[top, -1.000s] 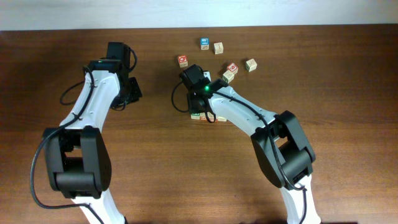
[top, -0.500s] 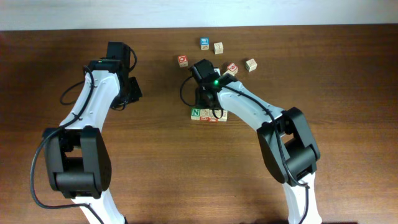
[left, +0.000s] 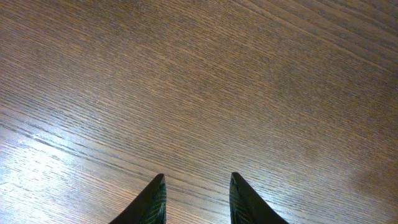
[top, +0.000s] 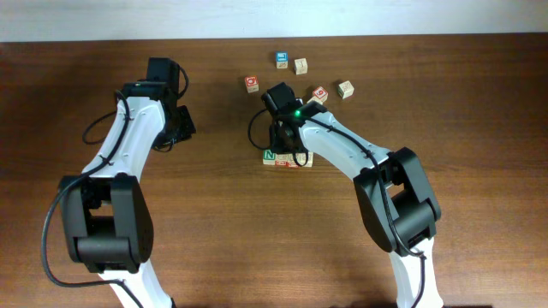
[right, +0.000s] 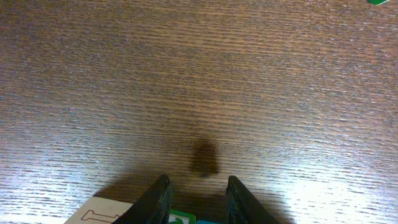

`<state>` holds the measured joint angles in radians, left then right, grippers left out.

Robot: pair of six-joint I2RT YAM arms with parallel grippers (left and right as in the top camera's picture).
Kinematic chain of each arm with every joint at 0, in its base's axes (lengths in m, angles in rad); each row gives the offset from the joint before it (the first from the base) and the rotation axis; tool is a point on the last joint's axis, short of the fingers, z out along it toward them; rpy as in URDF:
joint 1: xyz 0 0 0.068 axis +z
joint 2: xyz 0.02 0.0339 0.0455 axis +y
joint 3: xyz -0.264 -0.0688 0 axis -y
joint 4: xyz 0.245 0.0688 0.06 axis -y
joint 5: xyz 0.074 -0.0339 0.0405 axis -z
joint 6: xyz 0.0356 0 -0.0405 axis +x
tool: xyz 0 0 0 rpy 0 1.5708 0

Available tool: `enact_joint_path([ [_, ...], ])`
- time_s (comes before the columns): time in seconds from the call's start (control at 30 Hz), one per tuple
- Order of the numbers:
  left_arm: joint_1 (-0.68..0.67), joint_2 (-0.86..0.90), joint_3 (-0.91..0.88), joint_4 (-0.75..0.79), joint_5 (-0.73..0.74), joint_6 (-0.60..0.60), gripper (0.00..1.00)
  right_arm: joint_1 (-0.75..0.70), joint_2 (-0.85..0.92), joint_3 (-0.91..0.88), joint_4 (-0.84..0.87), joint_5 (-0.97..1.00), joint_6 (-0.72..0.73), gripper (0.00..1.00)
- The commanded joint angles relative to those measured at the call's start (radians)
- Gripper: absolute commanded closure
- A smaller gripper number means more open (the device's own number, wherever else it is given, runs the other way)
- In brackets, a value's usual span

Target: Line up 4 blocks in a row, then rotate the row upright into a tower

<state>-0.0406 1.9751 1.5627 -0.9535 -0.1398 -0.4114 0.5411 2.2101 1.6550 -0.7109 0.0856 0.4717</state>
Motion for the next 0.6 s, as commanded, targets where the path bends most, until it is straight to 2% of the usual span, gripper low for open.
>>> enact_joint_path([
  [0.0,0.002,0.005,0.009,0.002,-0.015,0.013,0.69,0.003,0.011,0.006,-0.01,-0.008,0.017,0.7],
  [0.17,0.002,0.005,0.009,0.002,-0.015,0.013,0.69,0.002,0.011,0.006,0.0,-0.01,0.016,0.68],
  [0.23,0.002,0.005,0.009,0.004,-0.014,0.013,0.69,-0.017,0.001,0.047,-0.008,0.013,0.016,0.51],
  [0.3,-0.001,0.005,0.009,0.008,0.006,0.013,0.79,-0.105,-0.039,0.229,-0.204,-0.014,0.016,0.49],
  [0.37,-0.011,0.005,0.009,-0.007,0.113,0.013,0.81,-0.196,-0.048,0.353,-0.405,-0.113,-0.015,0.52],
  [0.47,-0.06,0.005,-0.01,-0.01,0.179,0.017,0.85,-0.311,-0.045,0.33,-0.563,-0.318,-0.137,0.59],
  [0.57,-0.108,0.007,-0.046,-0.002,0.212,0.02,0.9,-0.332,-0.045,0.213,-0.573,-0.371,-0.192,0.78],
])
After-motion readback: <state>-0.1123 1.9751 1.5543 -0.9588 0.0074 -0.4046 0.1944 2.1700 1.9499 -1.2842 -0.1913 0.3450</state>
